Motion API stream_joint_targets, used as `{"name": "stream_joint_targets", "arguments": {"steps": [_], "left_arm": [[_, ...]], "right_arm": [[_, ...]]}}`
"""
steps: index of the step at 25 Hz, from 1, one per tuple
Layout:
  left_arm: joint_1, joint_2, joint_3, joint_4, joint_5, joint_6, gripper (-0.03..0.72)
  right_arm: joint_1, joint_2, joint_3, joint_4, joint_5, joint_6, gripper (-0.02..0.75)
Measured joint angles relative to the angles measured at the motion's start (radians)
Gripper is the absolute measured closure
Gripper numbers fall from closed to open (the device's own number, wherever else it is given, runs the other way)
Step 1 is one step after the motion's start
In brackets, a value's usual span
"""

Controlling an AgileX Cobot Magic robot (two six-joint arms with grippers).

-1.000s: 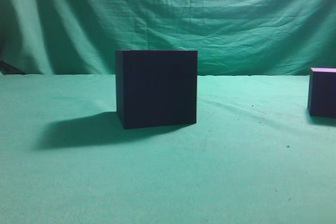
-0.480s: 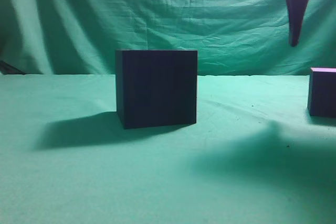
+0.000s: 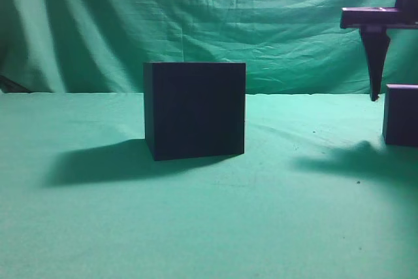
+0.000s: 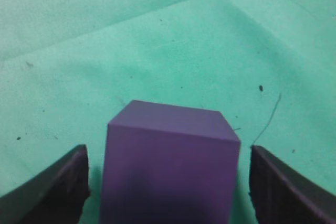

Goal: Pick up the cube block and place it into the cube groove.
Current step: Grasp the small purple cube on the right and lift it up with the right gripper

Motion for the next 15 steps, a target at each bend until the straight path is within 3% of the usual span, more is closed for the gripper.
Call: {"name": "stream_joint_targets", "arguments": {"steps": [4,5,7,15], "left_arm": [[0.000,0.000,0.000,0.000,0.000,0.000,0.688],[0.000,0.000,0.000,0.000,0.000,0.000,0.688],[0.000,0.000,0.000,0.000,0.000,0.000,0.688],[0.000,0.000,0.000,0.000,0.000,0.000,0.688]], "right_arm": [[0.000,0.010,0.000,0.000,-0.007,0.000,0.177],[0.000,0.010,0.000,0.000,-0.001,0.000,0.256],[0.000,0.010,-0.002,0.000,0.014,0.000,0.318],[0.004,0.005,-0.114,0.002,0.140,-0.078,0.305]]}}
